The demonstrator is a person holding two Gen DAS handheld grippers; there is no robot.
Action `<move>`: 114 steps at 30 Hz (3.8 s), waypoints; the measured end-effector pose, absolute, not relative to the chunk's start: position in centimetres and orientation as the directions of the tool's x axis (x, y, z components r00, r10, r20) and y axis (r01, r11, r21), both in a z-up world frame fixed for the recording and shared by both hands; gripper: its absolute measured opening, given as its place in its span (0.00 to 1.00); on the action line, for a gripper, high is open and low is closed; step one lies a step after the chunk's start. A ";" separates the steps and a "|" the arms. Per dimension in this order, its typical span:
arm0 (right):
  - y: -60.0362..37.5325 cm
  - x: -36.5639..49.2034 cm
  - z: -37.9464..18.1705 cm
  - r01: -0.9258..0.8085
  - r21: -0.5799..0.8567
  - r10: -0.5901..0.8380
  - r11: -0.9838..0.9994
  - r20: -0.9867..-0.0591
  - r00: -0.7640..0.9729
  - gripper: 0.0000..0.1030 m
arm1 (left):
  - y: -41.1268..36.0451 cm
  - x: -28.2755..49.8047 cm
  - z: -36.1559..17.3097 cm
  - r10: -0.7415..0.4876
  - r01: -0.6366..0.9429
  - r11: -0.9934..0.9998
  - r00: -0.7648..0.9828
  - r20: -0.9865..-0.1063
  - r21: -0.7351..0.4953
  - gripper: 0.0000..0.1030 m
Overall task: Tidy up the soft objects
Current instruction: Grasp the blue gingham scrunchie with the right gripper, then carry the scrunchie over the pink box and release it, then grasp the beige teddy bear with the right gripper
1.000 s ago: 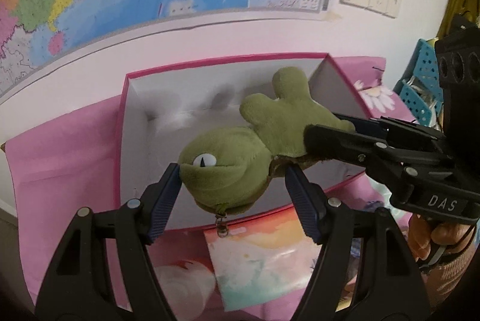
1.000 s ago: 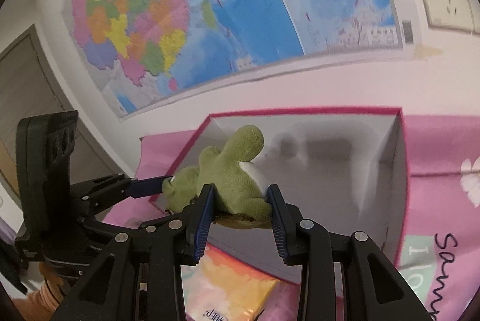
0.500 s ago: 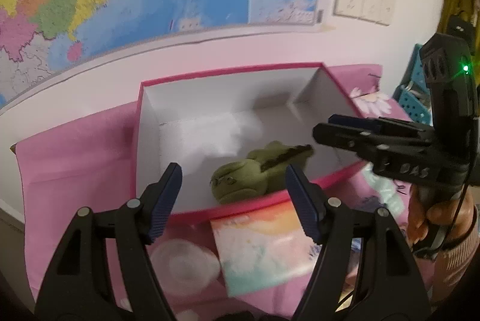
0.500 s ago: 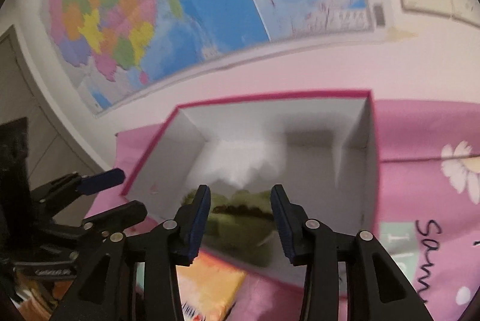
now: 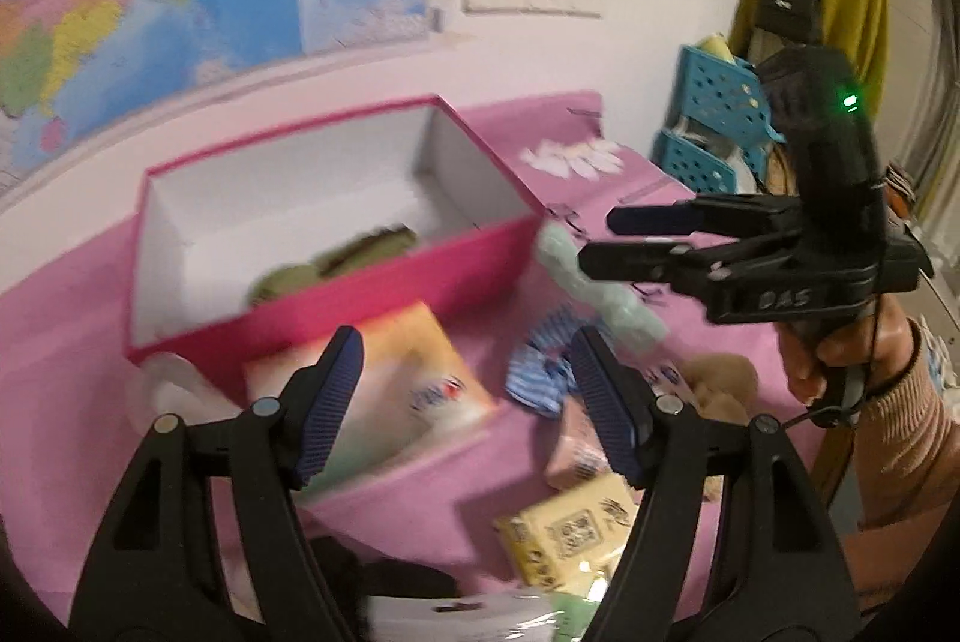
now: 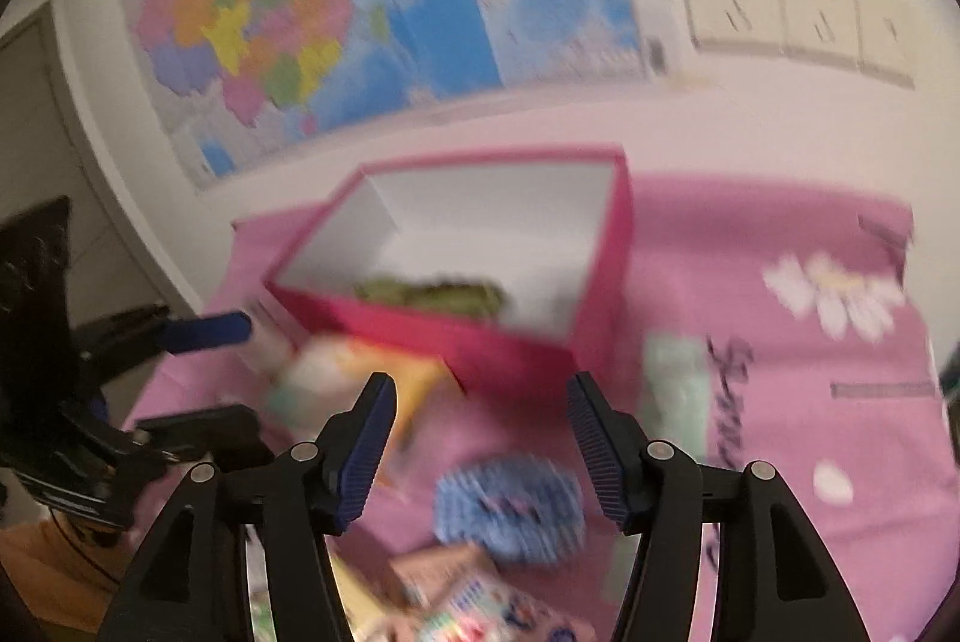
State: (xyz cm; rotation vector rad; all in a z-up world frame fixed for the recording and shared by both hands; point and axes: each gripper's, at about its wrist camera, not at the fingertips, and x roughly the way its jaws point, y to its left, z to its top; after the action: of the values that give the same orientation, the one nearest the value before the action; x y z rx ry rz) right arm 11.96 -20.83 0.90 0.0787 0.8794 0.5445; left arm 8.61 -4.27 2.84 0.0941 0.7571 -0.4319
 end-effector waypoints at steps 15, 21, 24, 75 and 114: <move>-20.6 13.2 -5.3 -0.396 0.290 0.444 0.871 -0.811 0.382 0.17 | -6.5 9.4 -1.5 -0.358 0.425 0.897 0.540 -0.761 -0.121 0.71; -21.2 12.2 -3.0 -0.428 0.310 0.492 0.849 -0.757 0.430 0.10 | -6.4 9.9 -1.8 -0.373 0.434 0.891 0.525 -0.765 -0.137 0.71; -21.5 11.5 -1.0 -0.448 0.331 0.532 0.831 -0.710 0.461 0.10 | -6.4 10.3 -1.9 -0.382 0.433 0.889 0.517 -0.766 -0.151 0.71; -19.6 19.8 3.0 -0.402 0.225 0.443 0.887 -0.661 0.606 0.35 | -5.4 18.3 1.9 -0.291 0.312 0.943 0.590 -0.753 -0.120 0.51; -30.8 2.0 -3.5 -0.309 0.399 0.503 0.863 -0.732 0.459 0.32 | -12.8 4.2 -3.4 -0.483 0.648 0.742 0.342 -0.806 -0.170 0.58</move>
State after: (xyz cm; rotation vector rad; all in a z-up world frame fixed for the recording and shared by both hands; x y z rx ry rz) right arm 2.05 -30.76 -3.52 0.2214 0.9730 0.5047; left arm 4.19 -12.82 -3.38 0.1929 0.9736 -0.7411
